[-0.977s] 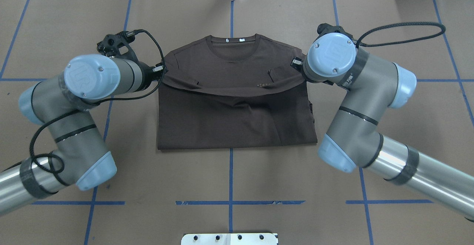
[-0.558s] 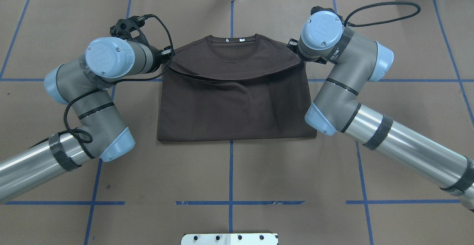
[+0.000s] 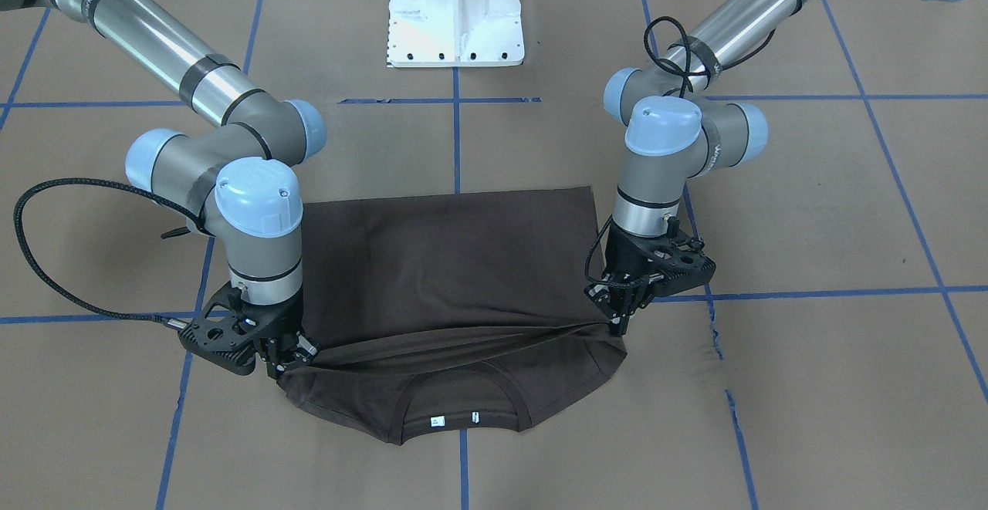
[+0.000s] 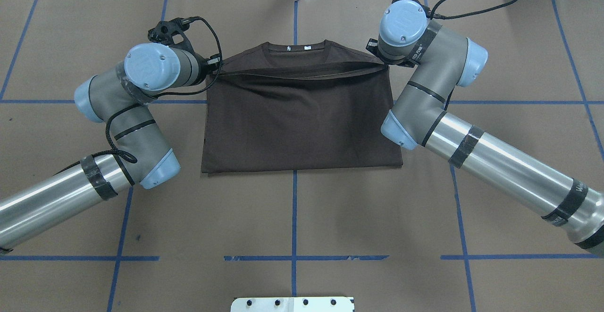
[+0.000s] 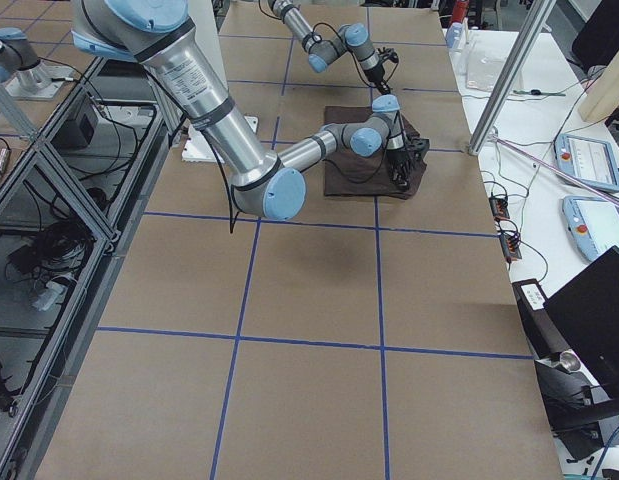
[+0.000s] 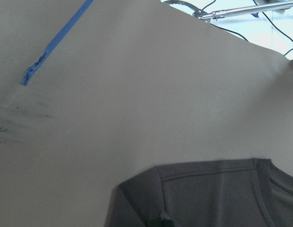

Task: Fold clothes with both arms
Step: 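Lay the hem down near the collar and open both grippers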

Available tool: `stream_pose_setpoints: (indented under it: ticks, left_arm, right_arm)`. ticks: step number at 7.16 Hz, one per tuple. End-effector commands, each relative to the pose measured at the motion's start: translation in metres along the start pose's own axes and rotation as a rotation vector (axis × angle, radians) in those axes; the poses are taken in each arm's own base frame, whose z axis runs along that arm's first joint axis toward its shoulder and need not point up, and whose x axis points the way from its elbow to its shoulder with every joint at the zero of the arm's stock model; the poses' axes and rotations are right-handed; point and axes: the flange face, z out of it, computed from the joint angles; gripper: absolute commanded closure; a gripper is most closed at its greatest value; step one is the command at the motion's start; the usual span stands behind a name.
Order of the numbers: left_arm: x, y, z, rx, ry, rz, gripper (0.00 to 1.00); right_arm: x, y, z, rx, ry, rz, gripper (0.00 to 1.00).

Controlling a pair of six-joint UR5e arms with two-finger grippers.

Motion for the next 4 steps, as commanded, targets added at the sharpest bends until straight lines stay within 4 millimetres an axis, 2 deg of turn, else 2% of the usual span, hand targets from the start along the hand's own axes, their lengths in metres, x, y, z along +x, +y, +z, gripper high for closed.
stream_pose_setpoints:
  ticks: [1,2,3,4]
  left_arm:
    - [-0.005,0.001,0.003,-0.003,-0.006,-0.001,0.72]
    - [-0.008,0.000,0.004,-0.001,-0.008,-0.002,0.52]
    - [-0.008,0.000,0.003,-0.002,0.006,-0.006,0.43]
    - [-0.006,-0.003,-0.002,-0.001,0.046,-0.010,0.43]
  right_arm:
    - [0.000,-0.001,0.003,0.001,-0.004,-0.001,0.89]
    - [-0.002,0.000,0.001,0.002,-0.008,0.004,0.71]
    - [-0.009,0.000,-0.010,0.003,-0.032,0.010,0.60]
    - [-0.011,-0.004,-0.035,-0.011,-0.082,0.012,0.60]
